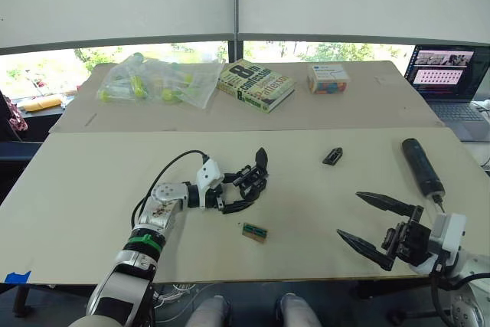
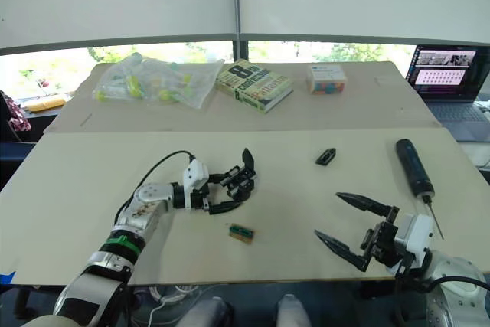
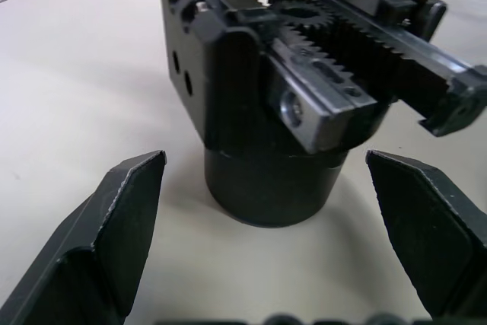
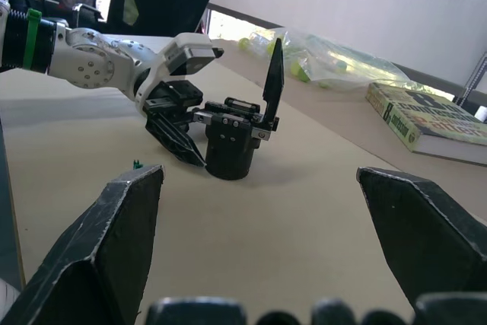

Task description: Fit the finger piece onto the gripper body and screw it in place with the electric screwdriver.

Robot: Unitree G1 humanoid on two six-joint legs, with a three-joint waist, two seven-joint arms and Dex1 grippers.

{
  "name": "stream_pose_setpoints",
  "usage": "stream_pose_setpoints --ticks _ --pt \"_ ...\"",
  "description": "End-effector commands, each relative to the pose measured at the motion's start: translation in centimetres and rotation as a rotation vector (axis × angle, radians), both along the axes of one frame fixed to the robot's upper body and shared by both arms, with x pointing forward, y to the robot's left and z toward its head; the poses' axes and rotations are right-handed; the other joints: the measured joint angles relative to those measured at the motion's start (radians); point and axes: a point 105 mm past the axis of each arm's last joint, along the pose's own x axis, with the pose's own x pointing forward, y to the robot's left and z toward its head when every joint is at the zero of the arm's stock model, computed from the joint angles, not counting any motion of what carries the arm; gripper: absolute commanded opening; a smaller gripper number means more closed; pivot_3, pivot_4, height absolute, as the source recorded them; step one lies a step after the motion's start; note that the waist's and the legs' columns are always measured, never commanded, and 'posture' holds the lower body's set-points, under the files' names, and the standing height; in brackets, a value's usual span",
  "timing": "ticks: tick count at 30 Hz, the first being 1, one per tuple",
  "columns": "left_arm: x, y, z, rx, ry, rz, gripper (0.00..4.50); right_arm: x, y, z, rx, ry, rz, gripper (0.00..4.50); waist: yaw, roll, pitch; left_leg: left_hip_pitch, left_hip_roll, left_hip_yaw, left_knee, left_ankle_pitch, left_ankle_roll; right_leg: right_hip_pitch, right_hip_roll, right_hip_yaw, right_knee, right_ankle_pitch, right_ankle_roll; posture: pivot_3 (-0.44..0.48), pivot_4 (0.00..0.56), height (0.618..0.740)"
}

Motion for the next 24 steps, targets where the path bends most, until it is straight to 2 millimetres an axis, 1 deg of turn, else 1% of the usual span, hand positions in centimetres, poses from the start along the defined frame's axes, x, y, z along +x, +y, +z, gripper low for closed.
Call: stream_pose_setpoints --ticks 1,4,6,7,11,13,16,20,24 --pt "0.1 -0.8 0.1 -0.008 -0.021 -0.017 4.46 -0.2 0.1 1.1 -0.015 -0.059 -0.005 4.50 0.001 0.000 0.000 0.000 0.000 0.000 0.000 0.000 0.000 0.000 0.000 0.000 0.000 0.000 0.000 0.000 0.150 0.740" --pt "0.0 -1.3 0.1 -0.023 -0.033 -0.017 3.73 -0.1 0.3 1.1 -0.014 -0.060 -0.002 4.50 0.004 0.000 0.000 0.000 0.000 0.000 0.001 0.000 0.000 0.001 0.000 0.000 0.000 0.000 0.000 0.000 0.150 0.740" --pt "-0.1 -1.5 0.4 -0.041 -0.049 -0.011 2.72 0.0 0.4 1.1 -0.014 -0.060 0.001 4.50 0.005 0.000 0.000 0.000 0.000 0.000 0.002 -0.001 0.001 0.001 0.000 0.000 0.000 0.000 0.001 0.000 0.150 0.740" --pt "-0.1 -1.5 0.6 -0.052 -0.055 -0.005 2.33 0.1 0.4 1.1 -0.015 -0.059 0.002 4.50 0.005 0.000 0.000 0.000 -0.001 0.000 0.002 -0.001 0.001 0.001 0.000 0.000 0.000 0.000 0.001 0.000 0.150 0.740" --pt "-0.3 -1.1 1.6 -0.080 -0.101 0.051 2.31 0.2 0.6 1.0 -0.015 -0.056 0.010 4.50 0.002 0.000 0.000 -0.001 0.000 0.000 0.002 -0.001 0.001 0.000 0.000 0.000 0.000 0.000 0.001 0.000 0.150 0.740" --pt "-0.3 -0.8 2.5 -0.113 -0.104 0.127 2.31 0.2 0.6 1.0 -0.014 -0.055 0.013 4.50 0.000 0.000 0.000 -0.001 0.000 0.000 0.002 -0.001 0.001 0.000 0.000 0.000 0.000 0.000 0.001 0.000 0.150 0.740" --pt "-0.5 -0.5 3.0 -0.106 -0.123 0.248 2.31 0.4 0.5 0.9 -0.015 -0.052 0.018 4.50 -0.002 0.000 0.000 -0.001 0.000 0.000 0.002 -0.001 0.001 -0.001 0.000 0.001 0.000 0.000 0.001 0.000 0.150 0.740" --pt "-1.0 -0.8 3.0 -0.131 -0.106 0.386 2.31 0.6 0.3 0.8 -0.016 -0.049 0.028 4.50 0.001 0.000 0.000 -0.001 0.000 0.000 0.002 -0.001 0.001 -0.001 0.000 0.001 0.000 0.000 0.001 0.000 0.150 0.740" --pt "-1.9 -1.5 2.1 -0.138 -0.079 0.439 2.31 0.8 0.4 0.9 -0.016 -0.051 0.039 4.50 0.002 0.000 0.000 -0.001 0.000 0.000 0.002 -0.001 0.001 0.000 0.000 0.001 0.000 0.000 0.001 0.000 0.150 0.740"
